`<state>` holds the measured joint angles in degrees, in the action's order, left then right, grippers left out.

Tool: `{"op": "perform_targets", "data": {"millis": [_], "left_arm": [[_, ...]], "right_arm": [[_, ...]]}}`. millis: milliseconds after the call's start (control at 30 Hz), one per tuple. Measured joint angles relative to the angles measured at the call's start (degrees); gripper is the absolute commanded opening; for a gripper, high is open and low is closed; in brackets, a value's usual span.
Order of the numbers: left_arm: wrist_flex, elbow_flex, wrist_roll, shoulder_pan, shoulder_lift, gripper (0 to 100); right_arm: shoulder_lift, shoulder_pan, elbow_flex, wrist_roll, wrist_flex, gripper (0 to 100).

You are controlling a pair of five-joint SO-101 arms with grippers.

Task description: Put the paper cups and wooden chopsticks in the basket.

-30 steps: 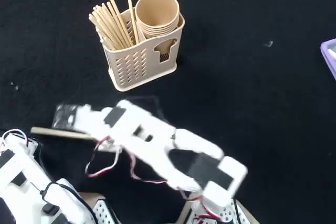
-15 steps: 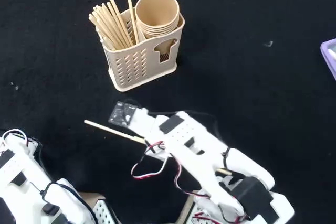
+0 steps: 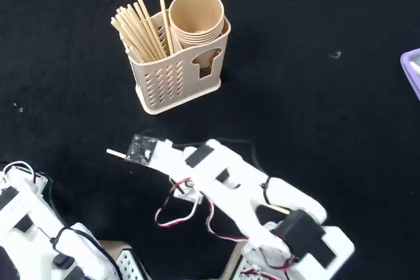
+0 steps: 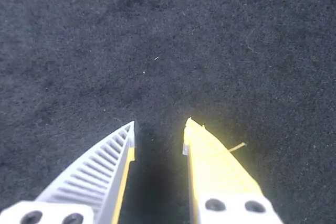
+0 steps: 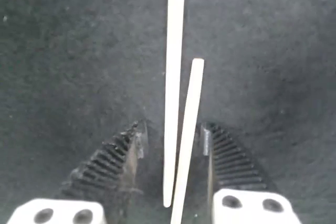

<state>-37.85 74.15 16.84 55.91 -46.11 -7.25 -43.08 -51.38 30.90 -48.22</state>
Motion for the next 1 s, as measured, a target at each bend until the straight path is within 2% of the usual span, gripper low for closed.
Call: {"op": "perform_targets", "data": {"millis": [100,333,600,733,867,1000], "left_arm": [[0.00,0.00,0.00,0.00,0.00,16],[0.00,0.00,0.00,0.00,0.00,16],[0.00,0.00,0.00,-0.09,0.00,16],[0.00,0.00,0.00,-0.09,0.00,16],[0.00,0.00,0.00,-0.09,0.00,16],[0.00,0.00,0.00,-0.09,0.00,16]], "right_arm": [[3.96,0.09,4.31,0.53,-2.90,1.0],[4.13,0.09,7.30,1.93,-5.71,1.0],[-22.68,-0.35,11.25,0.18,-19.25,1.0],[-37.98,-0.26,17.41,-1.85,-21.71,1.1],[-48.09,3.16,22.51,-7.91,-13.45,1.1],[-49.93,8.79,23.30,-19.96,3.96,1.1]]}}
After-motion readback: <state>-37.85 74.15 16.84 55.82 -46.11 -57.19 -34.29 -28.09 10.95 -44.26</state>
